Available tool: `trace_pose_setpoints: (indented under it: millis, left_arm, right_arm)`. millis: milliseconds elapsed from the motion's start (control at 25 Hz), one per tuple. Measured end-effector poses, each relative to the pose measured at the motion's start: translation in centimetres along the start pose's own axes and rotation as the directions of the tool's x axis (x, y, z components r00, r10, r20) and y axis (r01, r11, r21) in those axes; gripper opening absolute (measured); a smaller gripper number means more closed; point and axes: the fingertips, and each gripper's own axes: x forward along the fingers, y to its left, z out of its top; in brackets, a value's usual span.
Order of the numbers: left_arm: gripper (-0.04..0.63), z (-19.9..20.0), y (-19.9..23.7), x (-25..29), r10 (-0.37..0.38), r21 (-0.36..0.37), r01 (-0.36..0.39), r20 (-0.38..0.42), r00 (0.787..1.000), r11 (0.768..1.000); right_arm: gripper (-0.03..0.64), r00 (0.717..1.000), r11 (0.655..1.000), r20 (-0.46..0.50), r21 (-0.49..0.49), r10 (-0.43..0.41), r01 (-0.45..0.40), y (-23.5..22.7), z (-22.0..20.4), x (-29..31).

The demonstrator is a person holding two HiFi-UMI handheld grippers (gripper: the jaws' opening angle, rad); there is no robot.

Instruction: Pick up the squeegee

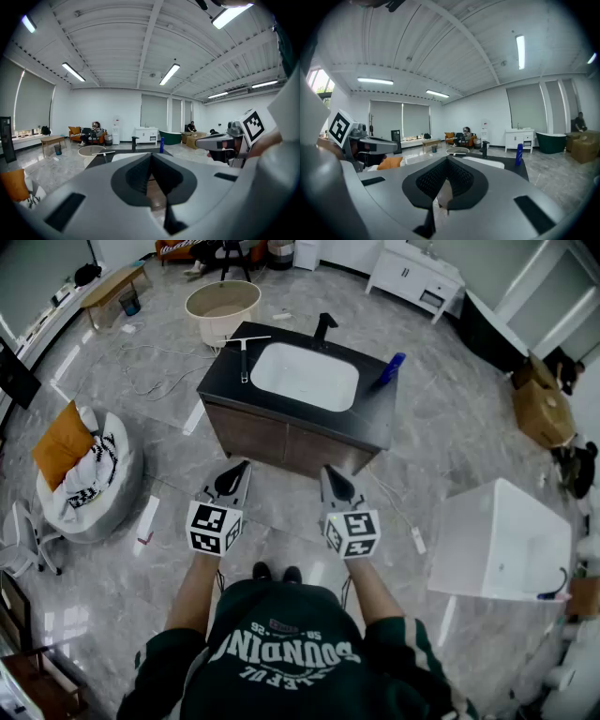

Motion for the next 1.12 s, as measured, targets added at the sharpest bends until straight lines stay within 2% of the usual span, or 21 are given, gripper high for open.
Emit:
trace_pose_setpoints:
  millis: [240,440,1120]
  left_arm:
    - [0.003,-0.5,0.7,-0.7,0.005,-0.01,-0.005,-0.003,1.0,1.0]
    - [0.002,-0.9,1.5,-0.9,0.002,-0.021,-0.002,-0.004,1.0,1.0]
    - [0.002,-2.7,5.9,-1.2,-0.034,-0.023,0.034,-0.017,0.999,0.999]
  right_arm:
    - [0.001,1.0,1.0,0.012,-0.01,-0.008,0.008,0.8,0.0,0.0]
    - [0.0,1.0,1.0,0.013,0.005,0.023,-0.023,1.7,0.1,0.4]
    - [0.002,0.999,0.998,-0.019,0.049,-0.028,0.029,4.6,-2.2,2.8]
